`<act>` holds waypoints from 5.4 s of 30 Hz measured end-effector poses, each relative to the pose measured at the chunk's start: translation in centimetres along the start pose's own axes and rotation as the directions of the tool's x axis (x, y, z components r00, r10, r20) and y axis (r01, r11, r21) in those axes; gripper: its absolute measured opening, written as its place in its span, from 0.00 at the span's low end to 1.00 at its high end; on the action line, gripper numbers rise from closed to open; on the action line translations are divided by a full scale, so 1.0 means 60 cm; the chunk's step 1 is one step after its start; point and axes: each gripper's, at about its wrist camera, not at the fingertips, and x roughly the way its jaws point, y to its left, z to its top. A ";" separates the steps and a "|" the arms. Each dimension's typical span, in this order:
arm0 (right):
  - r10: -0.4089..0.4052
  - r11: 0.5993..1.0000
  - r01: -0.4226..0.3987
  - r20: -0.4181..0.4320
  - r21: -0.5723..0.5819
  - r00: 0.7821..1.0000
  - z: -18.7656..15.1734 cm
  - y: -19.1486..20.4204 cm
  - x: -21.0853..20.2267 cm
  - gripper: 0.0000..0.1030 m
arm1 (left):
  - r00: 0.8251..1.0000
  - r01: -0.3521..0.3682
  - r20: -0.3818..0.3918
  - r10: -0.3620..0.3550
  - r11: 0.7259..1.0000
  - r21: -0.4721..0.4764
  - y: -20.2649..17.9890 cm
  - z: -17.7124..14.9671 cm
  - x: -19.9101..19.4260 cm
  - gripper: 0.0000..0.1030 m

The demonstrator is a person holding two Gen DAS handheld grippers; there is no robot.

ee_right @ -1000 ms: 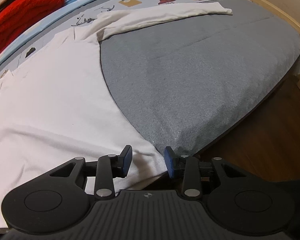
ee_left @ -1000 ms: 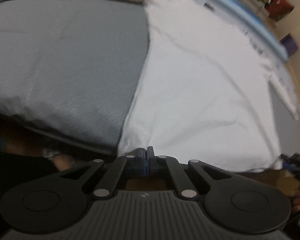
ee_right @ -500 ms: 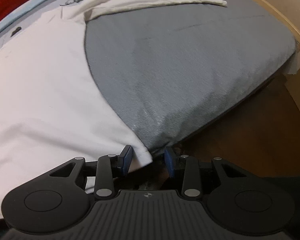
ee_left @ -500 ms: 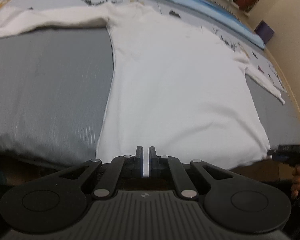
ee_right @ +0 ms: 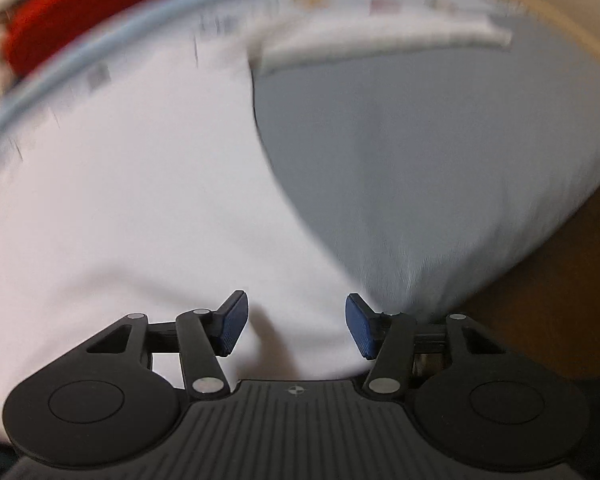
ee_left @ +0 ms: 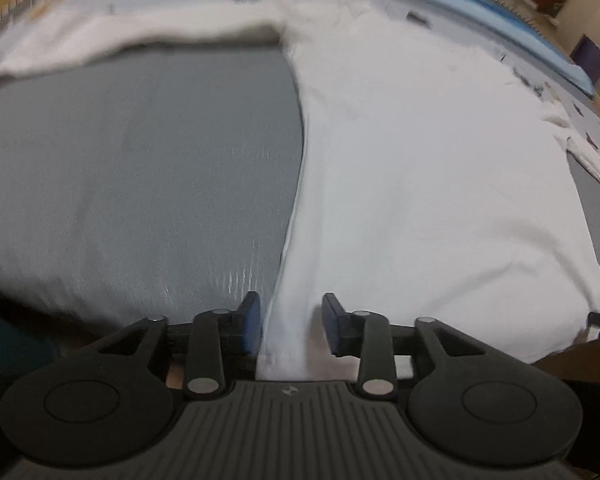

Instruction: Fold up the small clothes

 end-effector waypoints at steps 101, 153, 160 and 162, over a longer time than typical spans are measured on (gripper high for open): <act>0.248 0.954 -0.184 0.275 -0.236 0.929 0.264 0.346 0.017 0.24 | 0.929 0.173 0.366 -0.063 0.946 -0.276 -0.044 0.425 0.018 0.33; 0.263 0.941 -0.269 0.061 0.205 0.963 0.457 0.235 0.158 0.56 | 0.979 0.115 0.196 -0.056 0.946 -0.304 0.019 0.528 0.136 0.41; 0.114 0.990 -0.113 0.001 -0.083 0.994 0.435 0.283 0.169 0.56 | 0.980 0.116 0.189 -0.062 0.949 -0.294 0.013 0.526 0.137 0.41; 0.059 0.993 -0.055 0.031 -0.108 0.998 0.436 0.279 0.168 0.46 | 0.980 0.118 0.187 -0.065 0.950 -0.289 0.013 0.527 0.135 0.41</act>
